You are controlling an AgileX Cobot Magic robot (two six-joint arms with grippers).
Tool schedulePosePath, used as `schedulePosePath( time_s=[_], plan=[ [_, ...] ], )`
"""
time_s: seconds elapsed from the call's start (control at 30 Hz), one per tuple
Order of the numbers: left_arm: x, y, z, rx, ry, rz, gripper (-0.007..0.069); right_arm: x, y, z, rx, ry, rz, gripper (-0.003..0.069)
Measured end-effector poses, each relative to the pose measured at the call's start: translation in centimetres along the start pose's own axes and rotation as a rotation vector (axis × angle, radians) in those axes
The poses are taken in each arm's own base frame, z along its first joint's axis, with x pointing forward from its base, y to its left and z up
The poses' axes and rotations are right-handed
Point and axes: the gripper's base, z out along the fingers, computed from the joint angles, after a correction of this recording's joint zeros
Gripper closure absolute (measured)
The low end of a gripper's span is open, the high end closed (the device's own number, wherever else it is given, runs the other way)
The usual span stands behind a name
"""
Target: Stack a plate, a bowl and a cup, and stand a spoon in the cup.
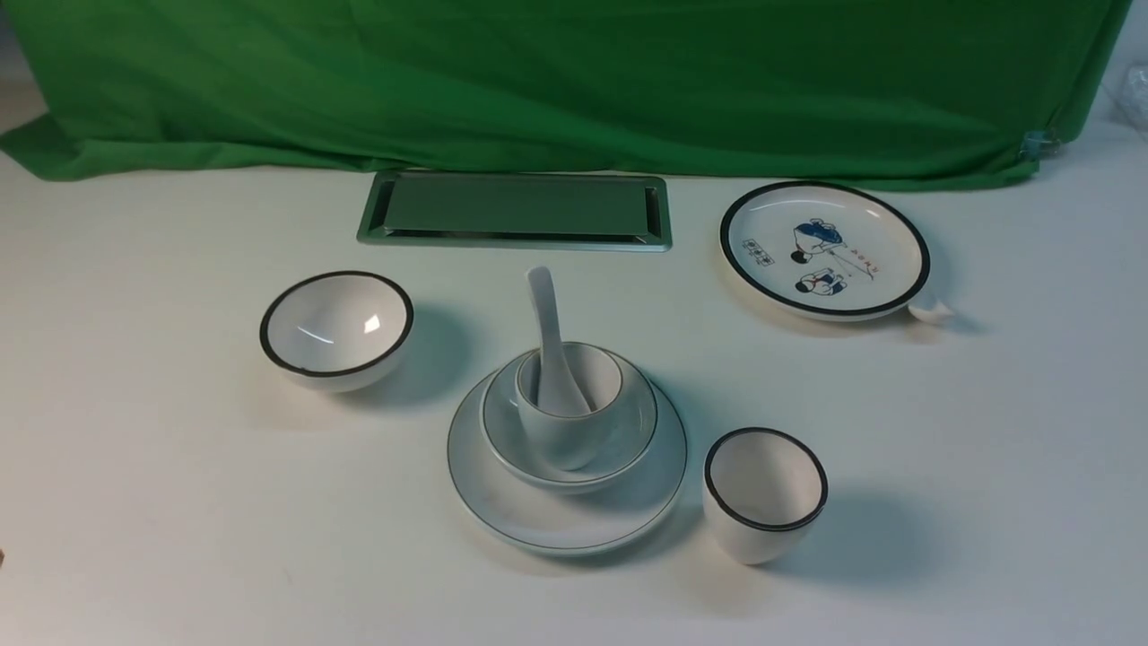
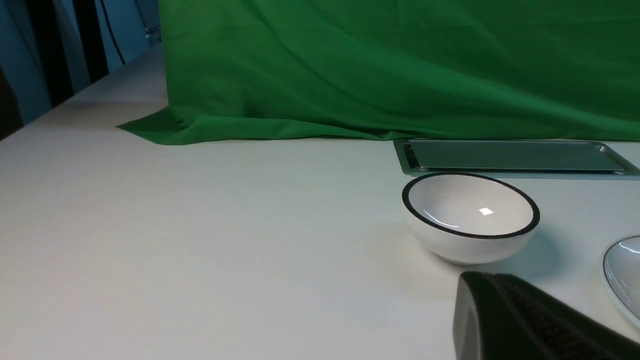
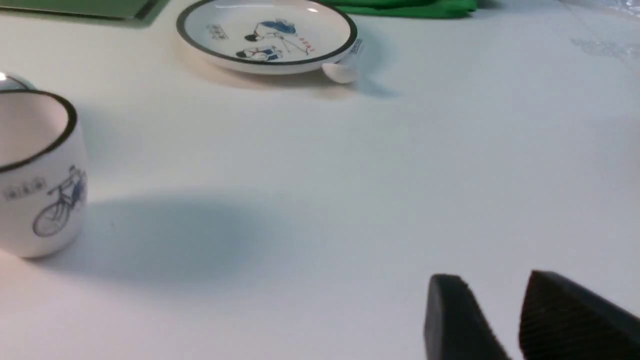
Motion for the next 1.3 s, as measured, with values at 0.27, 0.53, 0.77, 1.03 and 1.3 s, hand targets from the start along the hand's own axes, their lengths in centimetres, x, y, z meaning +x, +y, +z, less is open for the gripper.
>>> schedulePosePath(
  time_s=[0.27, 0.53, 0.77, 1.03, 1.3],
  plan=[
    [0.0, 0.0, 0.0, 0.0, 0.0, 0.0, 0.062, 0.0, 0.0, 0.0, 0.0, -0.001, 0.045, 0.0418],
    [0.0, 0.0, 0.0, 0.0, 0.0, 0.0, 0.062, 0.0, 0.0, 0.0, 0.0, -0.001, 0.046, 0.0418],
    [0.0, 0.0, 0.0, 0.0, 0.0, 0.003, 0.062, 0.0, 0.0, 0.0, 0.0, -0.001, 0.046, 0.0419],
    [0.0, 0.01, 0.0, -0.001, 0.0, 0.005, 0.062, 0.0, 0.0, 0.0, 0.0, -0.001, 0.046, 0.0419],
    [0.0, 0.01, 0.0, -0.001, 0.0, 0.008, 0.062, 0.0, 0.0, 0.0, 0.0, -0.001, 0.046, 0.0419]
  ],
)
